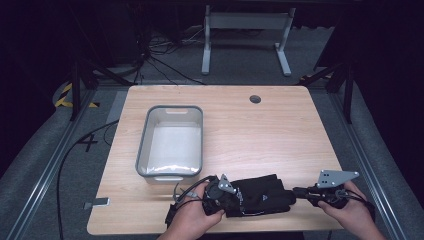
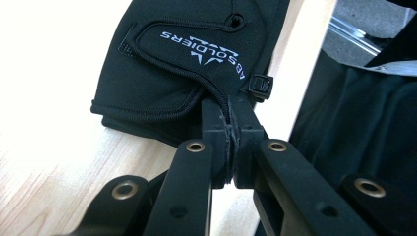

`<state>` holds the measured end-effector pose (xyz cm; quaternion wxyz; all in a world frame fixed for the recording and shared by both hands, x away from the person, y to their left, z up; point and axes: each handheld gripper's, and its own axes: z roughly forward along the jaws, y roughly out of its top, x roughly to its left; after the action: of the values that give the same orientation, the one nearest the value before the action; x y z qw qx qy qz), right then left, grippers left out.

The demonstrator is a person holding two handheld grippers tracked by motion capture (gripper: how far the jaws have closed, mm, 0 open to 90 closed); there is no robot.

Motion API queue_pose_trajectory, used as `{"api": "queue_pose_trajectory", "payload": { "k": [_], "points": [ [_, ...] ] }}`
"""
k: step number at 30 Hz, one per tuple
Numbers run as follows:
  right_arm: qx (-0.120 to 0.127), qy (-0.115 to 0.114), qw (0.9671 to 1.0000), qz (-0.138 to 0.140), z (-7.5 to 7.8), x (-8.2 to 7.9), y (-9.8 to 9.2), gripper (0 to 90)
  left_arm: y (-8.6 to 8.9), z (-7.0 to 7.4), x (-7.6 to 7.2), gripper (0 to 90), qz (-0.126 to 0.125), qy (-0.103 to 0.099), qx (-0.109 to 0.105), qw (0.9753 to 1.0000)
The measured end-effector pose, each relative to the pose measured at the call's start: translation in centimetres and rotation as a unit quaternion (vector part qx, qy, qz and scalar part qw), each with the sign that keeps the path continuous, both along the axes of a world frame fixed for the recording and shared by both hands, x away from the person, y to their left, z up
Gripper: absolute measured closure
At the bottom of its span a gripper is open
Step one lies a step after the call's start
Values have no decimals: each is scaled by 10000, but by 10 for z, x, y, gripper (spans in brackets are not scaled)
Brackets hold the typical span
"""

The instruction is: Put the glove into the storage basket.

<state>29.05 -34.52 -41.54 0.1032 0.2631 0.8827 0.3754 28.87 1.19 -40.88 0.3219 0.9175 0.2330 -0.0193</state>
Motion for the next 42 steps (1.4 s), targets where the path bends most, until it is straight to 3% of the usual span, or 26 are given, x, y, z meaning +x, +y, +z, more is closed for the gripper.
{"api": "queue_pose_trajectory", "payload": {
  "k": [8, 11, 13, 19, 27, 33, 42],
  "points": [
    [-105, 107, 9999, -8, -2, -9, -2, 865, -8, -5, -4, 869, -280, 144, 200, 9993],
    [-163, 279, 9995, -33, -7, -7, -2, 861, -7, -11, -1, 840, -216, 280, 268, 9990],
    [-213, 316, 9993, -57, -11, -7, -1, 846, -5, -13, 1, 761, -45, 358, 227, 9991],
    [-264, 80, 9996, -89, -9, -7, 0, 783, 1, -8, 5, 664, 231, 206, 14, 9995],
    [-171, -72, 9996, -219, 0, -5, -4, 778, 3, 3, 8, 616, 291, 56, -120, 9995],
    [-69, -53, 9993, -357, 2, 1, -10, 776, -5, 15, 17, 567, 142, -99, -282, 9995],
    [192, 63, 9971, -729, -2, 7, -24, 761, -26, 15, 30, 512, -219, -208, -279, 9992]
  ]
}}
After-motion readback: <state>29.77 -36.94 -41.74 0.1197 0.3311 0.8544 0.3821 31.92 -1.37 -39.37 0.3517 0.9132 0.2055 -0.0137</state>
